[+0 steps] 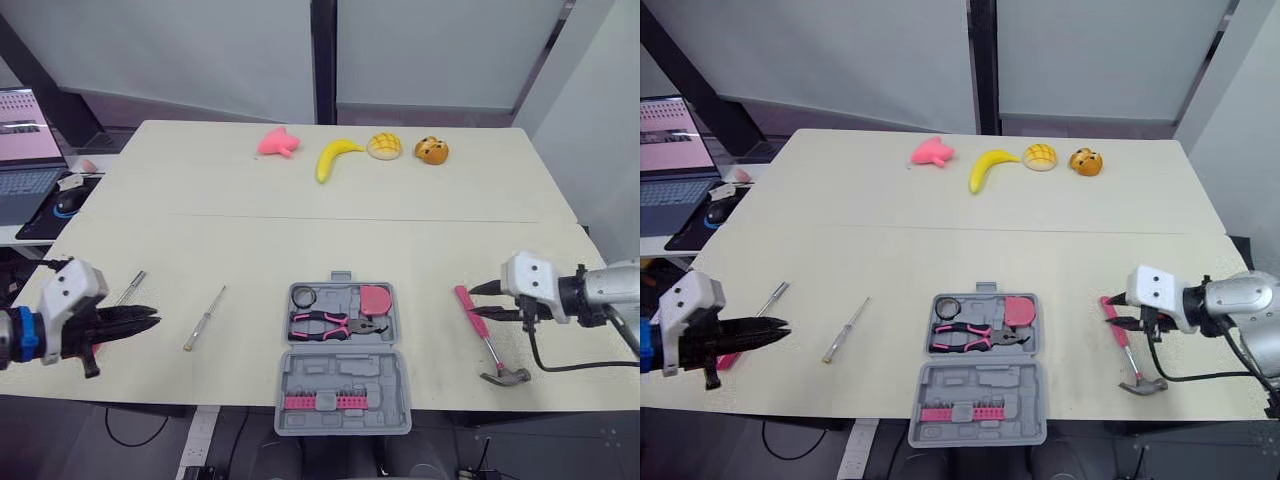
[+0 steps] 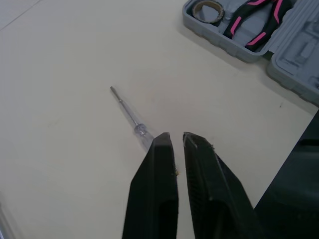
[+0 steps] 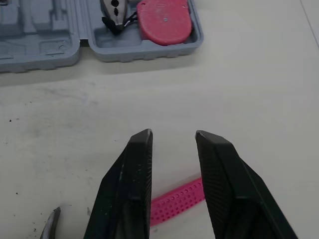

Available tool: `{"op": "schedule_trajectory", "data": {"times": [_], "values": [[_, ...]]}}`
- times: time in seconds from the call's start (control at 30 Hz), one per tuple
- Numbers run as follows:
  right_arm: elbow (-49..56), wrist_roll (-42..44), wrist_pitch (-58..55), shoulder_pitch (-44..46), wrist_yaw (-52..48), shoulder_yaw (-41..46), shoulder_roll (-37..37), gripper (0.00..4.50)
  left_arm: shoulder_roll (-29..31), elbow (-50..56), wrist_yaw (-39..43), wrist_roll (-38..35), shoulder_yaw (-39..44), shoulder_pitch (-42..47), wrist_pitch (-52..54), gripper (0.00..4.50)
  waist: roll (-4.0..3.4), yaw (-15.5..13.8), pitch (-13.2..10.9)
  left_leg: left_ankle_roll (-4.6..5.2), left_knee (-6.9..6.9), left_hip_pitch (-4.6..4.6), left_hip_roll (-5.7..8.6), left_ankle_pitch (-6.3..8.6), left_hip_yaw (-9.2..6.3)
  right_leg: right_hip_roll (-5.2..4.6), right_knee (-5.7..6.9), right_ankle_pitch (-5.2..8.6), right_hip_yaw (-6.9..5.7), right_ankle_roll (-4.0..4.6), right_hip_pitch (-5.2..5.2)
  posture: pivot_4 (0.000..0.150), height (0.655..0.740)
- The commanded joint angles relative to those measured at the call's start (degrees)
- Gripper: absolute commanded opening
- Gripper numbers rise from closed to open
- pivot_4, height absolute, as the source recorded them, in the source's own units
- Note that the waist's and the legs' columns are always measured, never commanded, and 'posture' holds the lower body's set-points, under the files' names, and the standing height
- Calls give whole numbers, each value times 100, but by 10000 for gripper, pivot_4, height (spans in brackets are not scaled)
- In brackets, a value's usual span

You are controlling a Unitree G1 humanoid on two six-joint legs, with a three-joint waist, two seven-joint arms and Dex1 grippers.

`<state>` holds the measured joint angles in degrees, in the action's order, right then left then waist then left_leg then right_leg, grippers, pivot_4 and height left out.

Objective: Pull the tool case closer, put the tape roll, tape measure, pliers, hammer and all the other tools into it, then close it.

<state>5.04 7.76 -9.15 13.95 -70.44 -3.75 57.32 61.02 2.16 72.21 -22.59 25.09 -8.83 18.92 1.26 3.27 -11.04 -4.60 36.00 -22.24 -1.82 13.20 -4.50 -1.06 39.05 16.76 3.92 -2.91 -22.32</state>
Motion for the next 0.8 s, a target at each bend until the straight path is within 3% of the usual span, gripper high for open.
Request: {"op": "schedule_trajectory", "data": {"times": [0.03,0.17,0.53,0.8], "values": [[286,-106,59,-26,144,-87,-95,7376,-135,638,-272,-45,-145,-94,245,0,1,-1,0,0,1,0,0,0,0,0,0,0,1,0,0,1500,7400],[564,-167,-138,-97,251,-274,-246,309,-279,1170,-529,-5,-453,-153,512,0,1,-4,0,0,1,0,0,0,-2,1,0,-1,-1,1,0,1500,7400],[758,-680,-397,-135,616,-1047,-773,105,-782,1697,-1170,591,-1996,-23,562,0,7,-17,4,0,1,5,2,0,-1,0,-2,-2,2,1,6,1500,7400],[694,-1039,-501,-156,852,-1442,-1090,105,-1056,1511,-1472,868,-2512,271,547,0,8,-14,6,0,2,5,2,0,-3,1,-1,-2,1,1,6,1500,7400]]}}
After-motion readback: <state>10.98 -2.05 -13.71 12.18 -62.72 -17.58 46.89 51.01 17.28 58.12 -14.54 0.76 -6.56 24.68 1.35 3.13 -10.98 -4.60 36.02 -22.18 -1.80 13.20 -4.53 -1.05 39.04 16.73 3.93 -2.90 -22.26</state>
